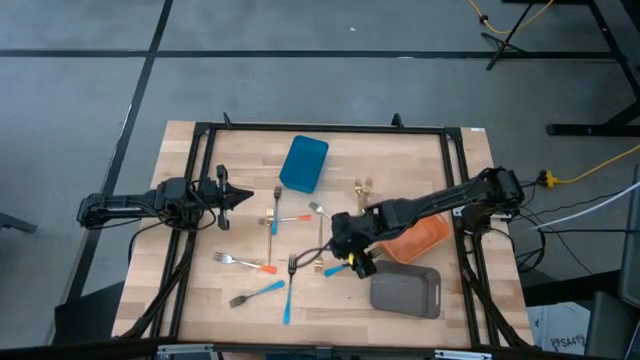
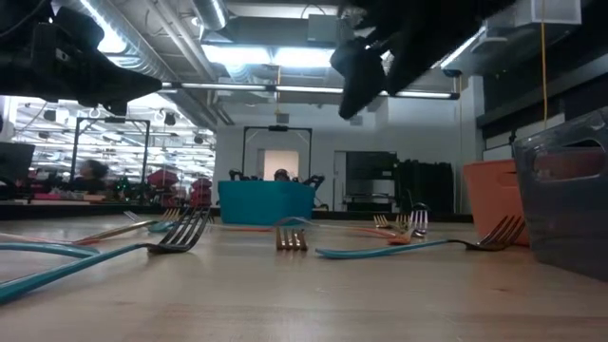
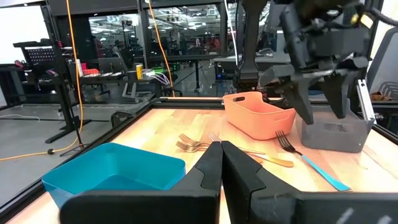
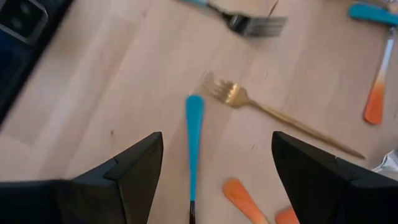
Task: Sort silverware by color (type)
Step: Put the right blue fork into the black bin
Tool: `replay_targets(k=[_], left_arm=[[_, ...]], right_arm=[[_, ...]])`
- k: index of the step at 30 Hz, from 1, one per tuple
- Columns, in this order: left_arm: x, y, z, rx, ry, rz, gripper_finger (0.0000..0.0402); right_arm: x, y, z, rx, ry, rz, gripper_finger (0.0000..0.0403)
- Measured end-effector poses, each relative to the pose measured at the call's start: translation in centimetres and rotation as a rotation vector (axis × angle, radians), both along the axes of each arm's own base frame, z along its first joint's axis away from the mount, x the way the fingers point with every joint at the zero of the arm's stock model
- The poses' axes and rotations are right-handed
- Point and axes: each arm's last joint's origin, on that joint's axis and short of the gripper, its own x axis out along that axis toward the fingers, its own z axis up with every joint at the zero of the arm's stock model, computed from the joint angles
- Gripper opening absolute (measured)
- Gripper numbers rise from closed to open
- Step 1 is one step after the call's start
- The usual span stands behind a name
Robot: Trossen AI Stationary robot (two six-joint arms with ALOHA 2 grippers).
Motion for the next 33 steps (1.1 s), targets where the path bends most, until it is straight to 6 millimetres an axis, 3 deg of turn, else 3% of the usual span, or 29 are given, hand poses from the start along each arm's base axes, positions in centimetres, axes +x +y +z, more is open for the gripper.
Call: replay_targets(k=[10,18,24,33], left_arm=[[0.0,0.0,0.0,-0.012,-0.002,-0.007,0.0],[0.0,0.0,0.0,-0.074,-0.014,-0.01,0.0],[0.0,0.0,0.0,-0.074,-0.014,-0.01,0.0],[0.0,0.0,0.0,-0.074,-0.014,-0.01,0.0]], right_arm=[[0.3,1.7,-3.7,-0.101,0.12,0.029,0.0291],[0.9,1.9,-6.7,-0.101,0.207,0.038,0.0291],[1.1,2.1,-7.9,-0.046,0.26,0.022,0.0291],[1.0,2.1,-8.0,-0.035,0.272,0.016,0.0291]])
